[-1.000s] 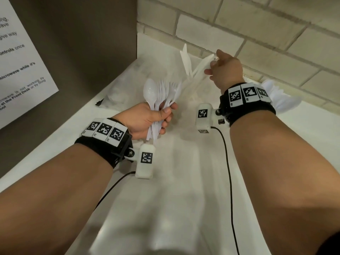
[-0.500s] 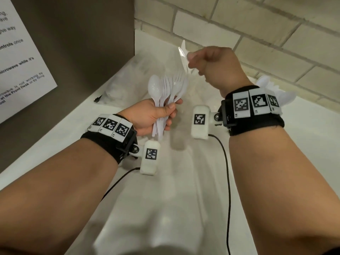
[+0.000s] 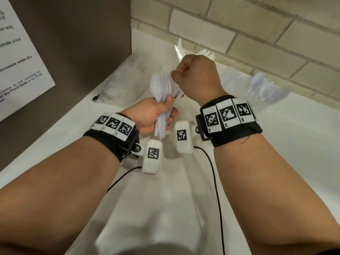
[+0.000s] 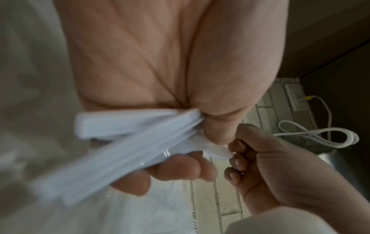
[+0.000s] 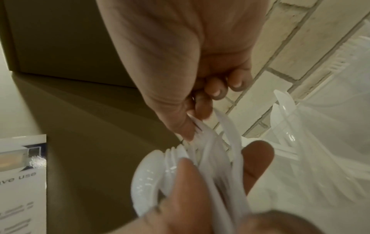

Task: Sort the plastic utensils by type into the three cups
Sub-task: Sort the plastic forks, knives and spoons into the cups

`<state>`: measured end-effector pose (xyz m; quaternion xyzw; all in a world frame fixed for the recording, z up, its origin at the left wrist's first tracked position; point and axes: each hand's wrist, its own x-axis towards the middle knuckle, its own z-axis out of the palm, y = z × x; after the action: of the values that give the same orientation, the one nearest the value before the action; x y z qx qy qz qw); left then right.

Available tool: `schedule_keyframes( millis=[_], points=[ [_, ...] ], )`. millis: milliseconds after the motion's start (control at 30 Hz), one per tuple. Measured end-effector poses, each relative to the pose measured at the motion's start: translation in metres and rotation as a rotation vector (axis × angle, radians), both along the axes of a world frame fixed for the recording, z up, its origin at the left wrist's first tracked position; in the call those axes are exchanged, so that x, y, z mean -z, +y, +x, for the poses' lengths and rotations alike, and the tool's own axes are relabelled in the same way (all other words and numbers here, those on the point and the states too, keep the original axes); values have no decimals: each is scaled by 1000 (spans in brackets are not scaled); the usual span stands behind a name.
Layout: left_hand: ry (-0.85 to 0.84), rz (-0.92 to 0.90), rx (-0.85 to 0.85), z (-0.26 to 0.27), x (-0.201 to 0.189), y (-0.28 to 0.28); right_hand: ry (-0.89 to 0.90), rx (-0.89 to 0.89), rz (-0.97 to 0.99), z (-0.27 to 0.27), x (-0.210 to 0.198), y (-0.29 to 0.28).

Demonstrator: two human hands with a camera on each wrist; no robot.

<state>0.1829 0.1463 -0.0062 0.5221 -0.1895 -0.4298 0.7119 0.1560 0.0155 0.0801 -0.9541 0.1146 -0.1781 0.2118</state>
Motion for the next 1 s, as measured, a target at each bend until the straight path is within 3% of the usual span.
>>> schedule_keyframes(
  millis=[200, 400, 600, 767, 1000],
  points=[
    [-104, -5, -11, 3, 5, 1, 132, -117, 131, -9, -4, -1],
    [-114, -14, -17, -1, 1, -3, 70, -182, 129, -14, 4, -7],
    [13, -76, 69, -1, -1, -4, -13, -60, 150, -12, 8, -14],
    [-4, -54, 19, -2, 1, -6, -95, -17, 173, -11, 5, -8],
    [-337, 107, -75, -2, -2, -4, -76, 42, 215, -9, 3, -9]
  ],
)
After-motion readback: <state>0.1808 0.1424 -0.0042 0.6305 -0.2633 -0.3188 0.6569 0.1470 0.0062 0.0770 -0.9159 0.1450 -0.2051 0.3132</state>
